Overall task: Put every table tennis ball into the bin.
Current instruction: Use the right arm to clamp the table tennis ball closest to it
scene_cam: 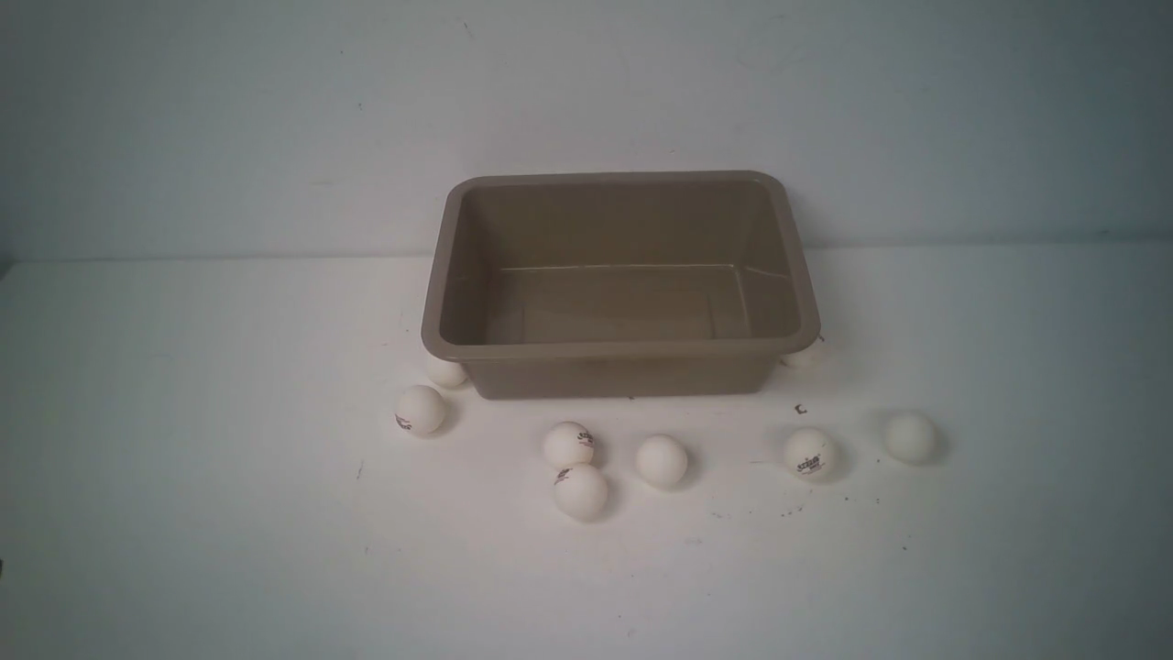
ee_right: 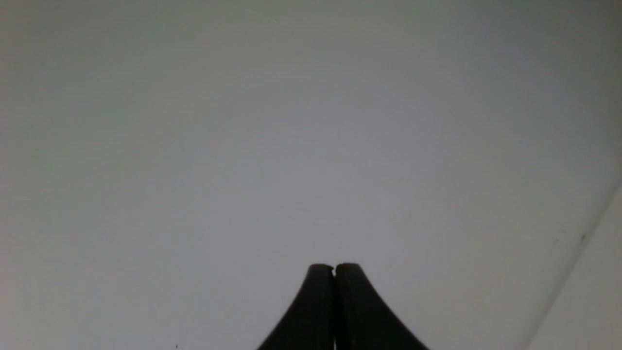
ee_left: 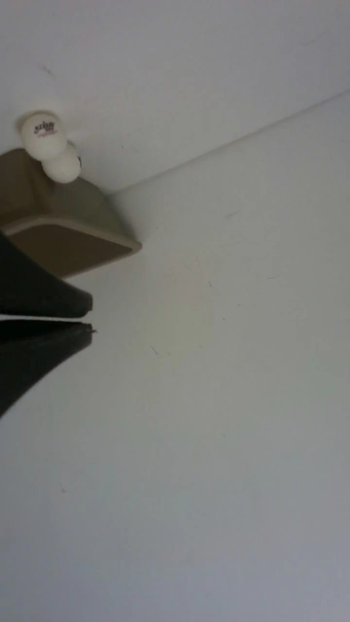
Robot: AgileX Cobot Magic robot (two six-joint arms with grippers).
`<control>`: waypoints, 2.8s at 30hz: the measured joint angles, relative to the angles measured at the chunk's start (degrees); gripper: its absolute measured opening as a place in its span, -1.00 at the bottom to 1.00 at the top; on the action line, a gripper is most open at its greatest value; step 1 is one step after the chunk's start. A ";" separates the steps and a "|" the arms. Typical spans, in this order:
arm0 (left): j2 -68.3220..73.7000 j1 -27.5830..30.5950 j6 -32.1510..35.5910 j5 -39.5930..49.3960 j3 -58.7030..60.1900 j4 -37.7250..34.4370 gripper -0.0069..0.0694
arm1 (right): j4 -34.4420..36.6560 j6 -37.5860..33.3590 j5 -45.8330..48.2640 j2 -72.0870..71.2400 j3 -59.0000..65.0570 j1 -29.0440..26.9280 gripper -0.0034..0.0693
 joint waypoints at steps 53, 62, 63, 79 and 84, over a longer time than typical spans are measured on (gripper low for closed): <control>65.75 0.00 65.34 35.69 -41.37 19.18 -0.79 | -49.82 -19.68 82.19 119.18 -100.41 21.17 0.32; 65.75 0.00 65.34 35.69 -41.37 20.44 -0.79 | -48.20 -19.16 83.23 117.69 -98.70 20.02 0.34; 65.75 0.00 65.34 35.69 -41.37 20.58 -0.79 | -47.96 -19.16 83.23 117.17 -97.62 20.02 0.34; 65.75 0.00 65.34 35.69 -41.37 20.70 -0.79 | -46.96 -18.92 75.66 110.69 -83.51 20.02 0.34; 65.75 0.00 65.34 35.69 -41.37 20.70 -0.79 | -49.28 -18.91 73.88 110.69 -83.52 20.02 0.34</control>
